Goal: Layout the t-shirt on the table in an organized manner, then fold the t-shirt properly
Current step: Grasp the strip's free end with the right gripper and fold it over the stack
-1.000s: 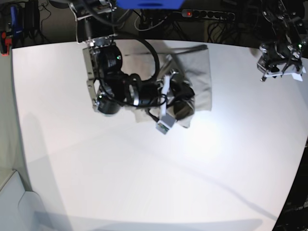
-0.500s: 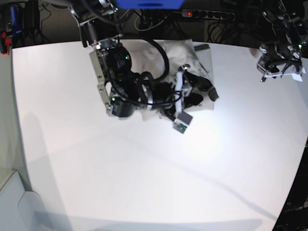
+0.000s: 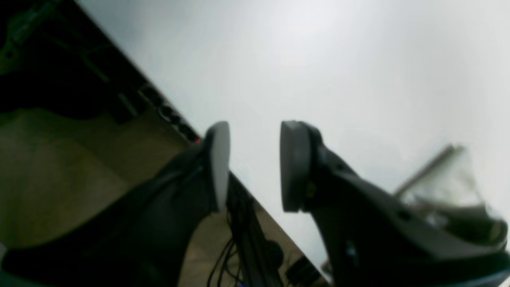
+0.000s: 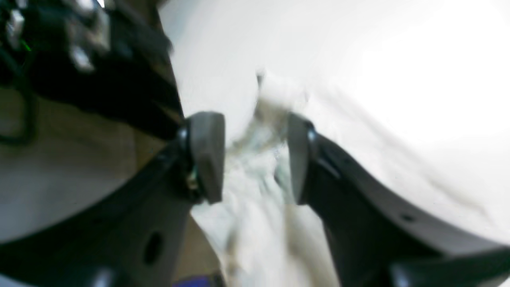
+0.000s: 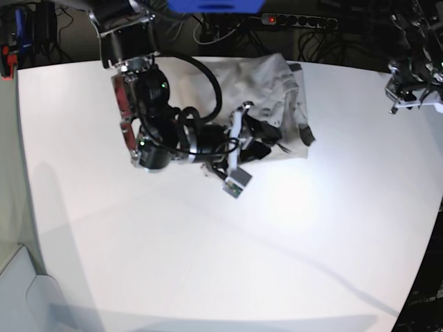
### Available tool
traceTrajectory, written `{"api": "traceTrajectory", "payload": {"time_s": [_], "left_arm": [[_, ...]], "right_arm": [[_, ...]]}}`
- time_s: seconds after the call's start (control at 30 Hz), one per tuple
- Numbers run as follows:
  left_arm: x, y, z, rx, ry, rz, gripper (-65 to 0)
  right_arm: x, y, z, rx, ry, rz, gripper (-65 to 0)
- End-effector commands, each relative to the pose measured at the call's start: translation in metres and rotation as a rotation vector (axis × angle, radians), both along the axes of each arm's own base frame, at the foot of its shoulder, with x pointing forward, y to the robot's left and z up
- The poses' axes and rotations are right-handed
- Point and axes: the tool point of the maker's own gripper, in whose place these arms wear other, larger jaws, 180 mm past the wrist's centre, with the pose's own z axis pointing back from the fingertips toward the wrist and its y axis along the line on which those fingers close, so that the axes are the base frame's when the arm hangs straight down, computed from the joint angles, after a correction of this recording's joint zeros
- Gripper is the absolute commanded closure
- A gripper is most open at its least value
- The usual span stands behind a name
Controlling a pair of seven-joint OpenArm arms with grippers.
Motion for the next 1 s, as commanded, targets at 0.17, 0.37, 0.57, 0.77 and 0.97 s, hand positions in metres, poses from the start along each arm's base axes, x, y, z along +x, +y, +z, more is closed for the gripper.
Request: {"api": "traceTrajectory", "payload": {"time_s": [0.17, 0.37, 0.57, 0.77, 0.97], "left_arm": [[-0.003, 0.016, 0.013, 0.057, -0.03, -0.056, -20.4], [-0.009, 0.012, 0.009, 0.059, -0.016, -0.097, -20.4], [-0.011, 0.013, 0.009, 0.059, -0.014, -0.093, -20.4], [-0.011, 0.013, 0.01, 0.061, -0.017, -0.094, -20.4], [-0.012, 0.013, 0.009, 0.059, -0.014, -0.094, -20.4]], "right_arm": [[0.043, -0.014, 0.014, -0.088, -0.121, -0.034, -20.7], [0.059, -0.008, 0.028, -0.148, -0.211, 0.005, -21.9], [0.049, 0.003, 0.016, -0.211, -0.245, 0.048, -34.8], [0.031, 0.03, 0.003, -0.176, -0.208, 0.113, -35.0], [0.033, 0.05, -0.013, -0.147, -0.135, 0.125, -35.0]]}}
